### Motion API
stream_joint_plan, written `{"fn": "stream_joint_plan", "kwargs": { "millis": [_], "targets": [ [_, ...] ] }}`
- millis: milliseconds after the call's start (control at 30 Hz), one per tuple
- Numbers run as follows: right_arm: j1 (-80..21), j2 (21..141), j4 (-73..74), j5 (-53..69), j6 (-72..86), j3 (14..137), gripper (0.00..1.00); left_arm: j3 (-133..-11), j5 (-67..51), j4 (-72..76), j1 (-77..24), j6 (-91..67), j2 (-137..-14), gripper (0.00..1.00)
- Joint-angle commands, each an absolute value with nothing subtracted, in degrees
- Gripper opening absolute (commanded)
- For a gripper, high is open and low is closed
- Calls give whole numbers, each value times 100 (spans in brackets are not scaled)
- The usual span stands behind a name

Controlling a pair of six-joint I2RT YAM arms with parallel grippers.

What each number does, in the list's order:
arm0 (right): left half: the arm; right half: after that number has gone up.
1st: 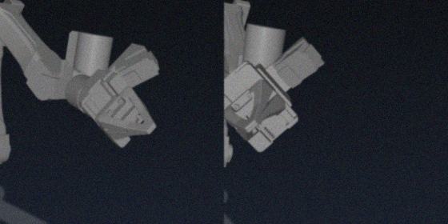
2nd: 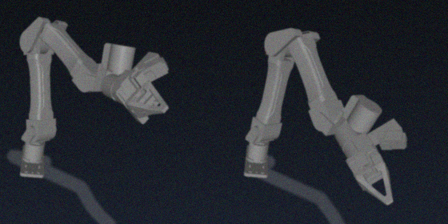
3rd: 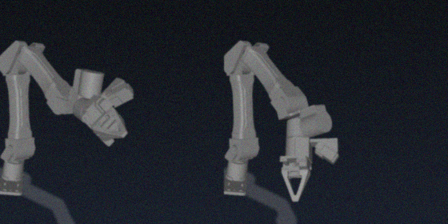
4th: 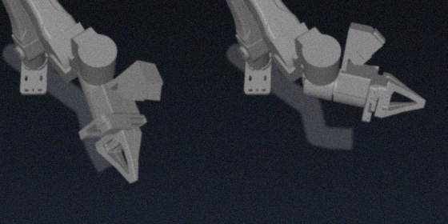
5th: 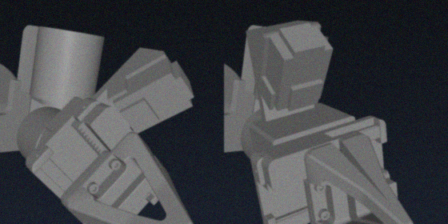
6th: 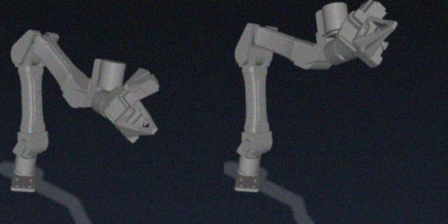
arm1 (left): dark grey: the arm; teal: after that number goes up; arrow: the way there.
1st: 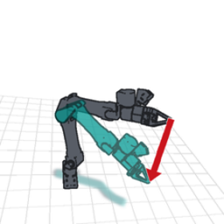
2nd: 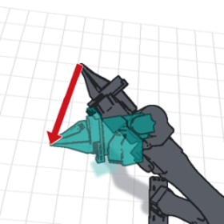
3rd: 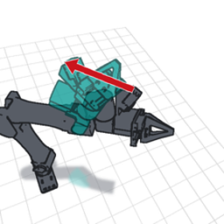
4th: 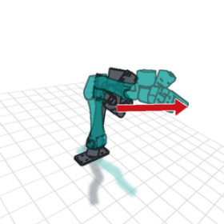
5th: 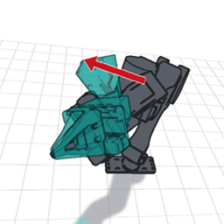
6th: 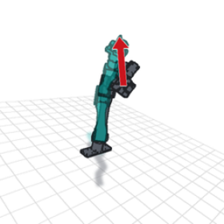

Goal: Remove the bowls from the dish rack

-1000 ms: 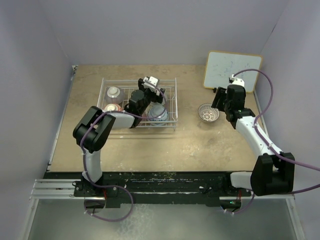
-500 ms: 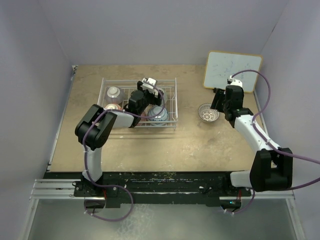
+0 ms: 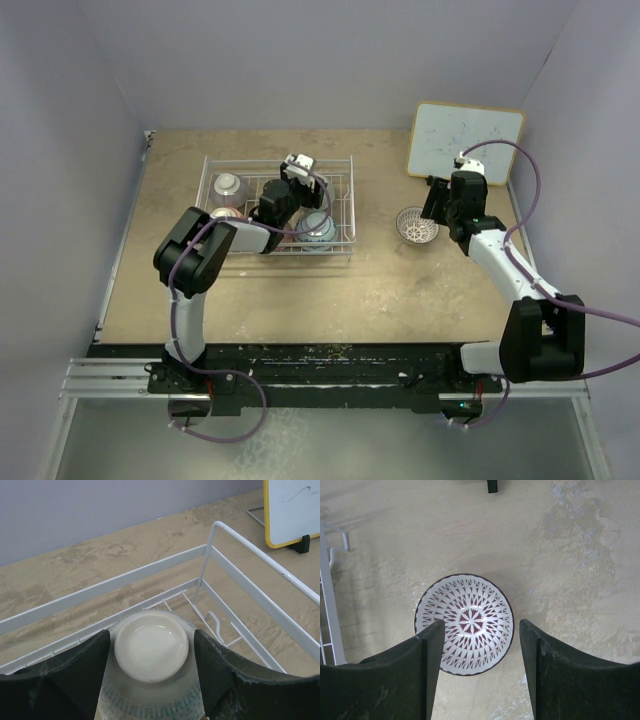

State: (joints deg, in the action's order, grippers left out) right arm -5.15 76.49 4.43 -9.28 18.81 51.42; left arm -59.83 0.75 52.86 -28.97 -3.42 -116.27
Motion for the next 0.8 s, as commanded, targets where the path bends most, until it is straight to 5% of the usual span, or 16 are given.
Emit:
{"fn": "stream_joint_plan", "kwargs": {
  "millis": [0,100,467,767],
  "targets": [
    [-527,7562,222,-869,1804,5141,64,-6030,44,5169,-2897,-298,-11665,63],
    [-527,7591,216,-870,1805,5142,64,-6029,52,5176,-2894,-272,-11627,45],
    [-527,7542,237,-915,1783,5124,64,-5993,71,5194,-2900,-323,-11319,2],
    [-527,7523,200,-973,1748,5133,64,-6007,185,5015,-2898,-198,-10654,0]
  ]
}}
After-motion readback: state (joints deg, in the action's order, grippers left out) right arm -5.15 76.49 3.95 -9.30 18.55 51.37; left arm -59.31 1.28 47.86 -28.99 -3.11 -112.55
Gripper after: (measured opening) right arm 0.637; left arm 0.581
